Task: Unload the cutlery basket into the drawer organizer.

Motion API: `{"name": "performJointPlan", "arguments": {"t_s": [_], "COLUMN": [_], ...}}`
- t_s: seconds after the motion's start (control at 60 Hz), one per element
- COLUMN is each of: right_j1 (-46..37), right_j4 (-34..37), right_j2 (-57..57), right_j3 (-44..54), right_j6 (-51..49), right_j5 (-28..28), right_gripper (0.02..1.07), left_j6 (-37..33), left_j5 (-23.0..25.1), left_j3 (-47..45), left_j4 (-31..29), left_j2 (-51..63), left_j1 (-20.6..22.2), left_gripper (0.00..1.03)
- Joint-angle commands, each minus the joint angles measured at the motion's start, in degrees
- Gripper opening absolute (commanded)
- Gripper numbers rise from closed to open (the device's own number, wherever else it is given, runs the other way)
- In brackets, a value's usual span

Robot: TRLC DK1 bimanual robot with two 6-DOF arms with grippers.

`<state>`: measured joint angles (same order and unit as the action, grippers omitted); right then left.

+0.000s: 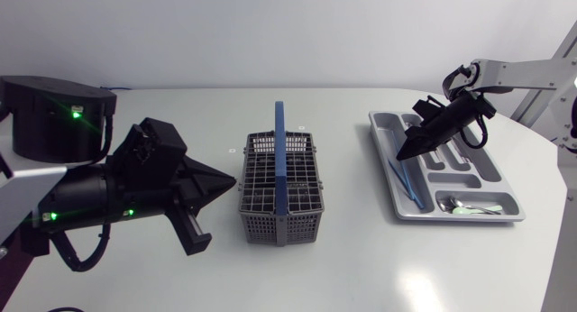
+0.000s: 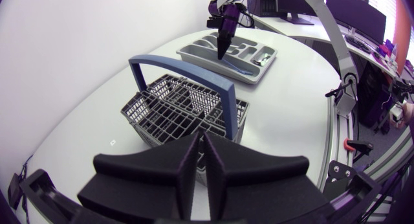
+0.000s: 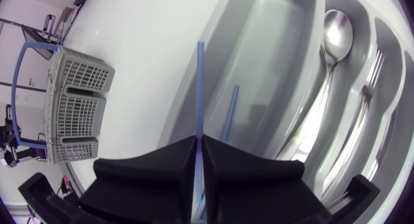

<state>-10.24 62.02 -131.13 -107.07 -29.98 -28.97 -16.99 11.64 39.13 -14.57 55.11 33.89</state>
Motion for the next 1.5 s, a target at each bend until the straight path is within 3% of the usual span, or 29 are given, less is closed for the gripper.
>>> {"name": "performJointPlan", "arguments": {"t_s": [0.0, 0.033, 0.117, 0.217, 0.25, 0.433, 0.583, 0.667, 0.867, 0.95, 1.317, 1.483], "right_j1": [-0.7, -0.7, -0.9, -1.0, -1.0, 2.0, 8.0, 11.6, 18.7, 20.5, 26.0, 27.2], "right_j4": [0.8, 0.6, 0.5, -0.5, -1.0, -8.7, -13.0, -14.8, -17.0, -17.1, -13.2, -11.7], "right_j2": [-2.6, -2.6, -2.6, -0.6, 0.5, 12.3, 17.4, 17.0, 12.0, 9.2, -4.0, -4.7], "right_j3": [-1.6, -1.6, -1.6, -0.7, 0.0, 9.3, 13.1, 12.4, 6.9, 3.0, -14.8, -14.8], "right_j6": [1.5, 1.8, 1.8, 1.9, 1.9, 1.6, 2.5, 4.0, 7.7, 9.2, 13.3, 13.2], "right_j5": [0.1, 0.1, 0.3, 1.0, 1.0, -0.4, -1.8, -1.9, -2.1, -2.1, -2.4, -3.7], "right_gripper": [0.12, 0.22, 0.35, 0.71, 0.78, 0.81, 0.8, 0.75, 0.24, 0.08, 0.07, 0.08], "left_j6": [-0.8, -0.9, -1.0, -1.0, -1.0, -2.2, -2.7, -3.0, -3.6, -3.9, -4.9, -4.9], "left_j5": [-0.3, -0.3, -0.3, -0.3, -0.3, -0.3, -0.9, -1.4, -2.1, -2.1, -2.2, -3.5], "left_j3": [-1.5, -1.7, -1.9, -2.2, -2.4, -4.9, -6.6, -7.0, -7.2, -7.5, -7.8, -6.9], "left_j4": [-0.4, -0.4, -0.4, -0.2, -0.2, -0.1, 0.1, 0.4, 2.1, 3.0, 9.5, 13.2], "left_j2": [0.2, 0.2, 0.2, 0.2, 0.0, -0.4, 1.0, 3.3, 8.1, 9.7, 19.6, 23.5], "left_j1": [0.3, 0.2, 0.0, 0.0, 0.0, 0.7, 4.7, 6.5, 8.3, 8.4, 7.6, 6.1], "left_gripper": [0.1, 0.1, 0.1, 0.1, 0.1, 0.09, 0.09, 0.09, 0.09, 0.09, 0.09, 0.09]}}
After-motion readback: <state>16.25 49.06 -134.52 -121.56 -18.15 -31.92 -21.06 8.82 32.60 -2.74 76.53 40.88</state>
